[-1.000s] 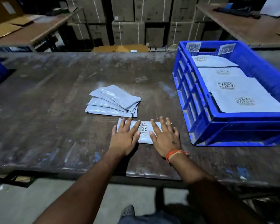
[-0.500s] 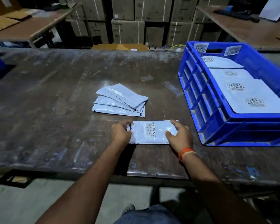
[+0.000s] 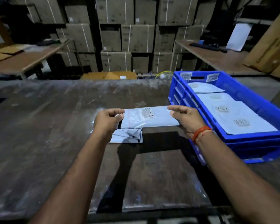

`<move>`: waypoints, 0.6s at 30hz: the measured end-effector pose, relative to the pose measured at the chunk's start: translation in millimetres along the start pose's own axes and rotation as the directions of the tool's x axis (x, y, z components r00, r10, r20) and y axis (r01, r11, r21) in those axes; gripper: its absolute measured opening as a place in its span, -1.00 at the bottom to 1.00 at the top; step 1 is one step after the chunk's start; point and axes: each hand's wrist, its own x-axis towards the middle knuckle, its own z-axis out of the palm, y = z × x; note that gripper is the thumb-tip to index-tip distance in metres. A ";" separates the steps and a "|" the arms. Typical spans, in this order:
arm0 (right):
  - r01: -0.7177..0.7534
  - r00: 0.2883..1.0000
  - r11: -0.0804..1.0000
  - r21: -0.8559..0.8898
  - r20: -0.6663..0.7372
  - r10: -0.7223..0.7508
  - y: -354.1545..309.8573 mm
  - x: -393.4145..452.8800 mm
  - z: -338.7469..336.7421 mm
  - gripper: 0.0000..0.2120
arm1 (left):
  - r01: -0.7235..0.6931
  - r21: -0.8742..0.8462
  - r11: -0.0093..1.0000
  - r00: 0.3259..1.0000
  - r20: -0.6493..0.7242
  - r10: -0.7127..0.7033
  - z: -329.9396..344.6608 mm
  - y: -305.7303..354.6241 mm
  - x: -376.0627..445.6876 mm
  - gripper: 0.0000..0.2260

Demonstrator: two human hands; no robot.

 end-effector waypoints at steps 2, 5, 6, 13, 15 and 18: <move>0.030 1.000 1.000 0.009 -0.008 -0.030 -25.1 11.4 -10.6 -0.81 | -0.067 0.032 0.997 0.997 -0.026 0.068 13.1 21.6 10.6 -0.89; 0.106 0.994 0.994 -0.034 -0.036 -0.108 -56.5 33.3 -41.2 -0.84 | -0.166 0.063 0.984 0.985 -0.034 0.168 46.8 57.5 23.3 -0.87; 0.122 0.991 0.991 -0.053 -0.052 -0.125 -64.0 40.8 -53.8 -0.85 | -0.195 0.068 0.978 0.980 -0.030 0.198 60.4 67.1 27.3 -0.87; 0.058 0.981 0.996 -0.069 -0.180 -0.070 -87.8 120.3 -182.7 -0.79 | -0.241 0.061 0.969 0.966 0.113 0.233 212.9 115.0 60.4 -0.92; 0.031 0.973 0.995 -0.095 -0.224 -0.051 -83.8 150.1 -220.9 -0.79 | -0.232 0.120 0.965 0.967 0.132 0.216 261.5 120.3 75.6 -0.89; 0.021 0.959 0.991 -0.131 -0.277 -0.057 -76.0 193.3 -260.6 -0.77 | -0.217 0.270 0.938 0.975 0.115 0.192 324.2 123.5 95.9 -0.81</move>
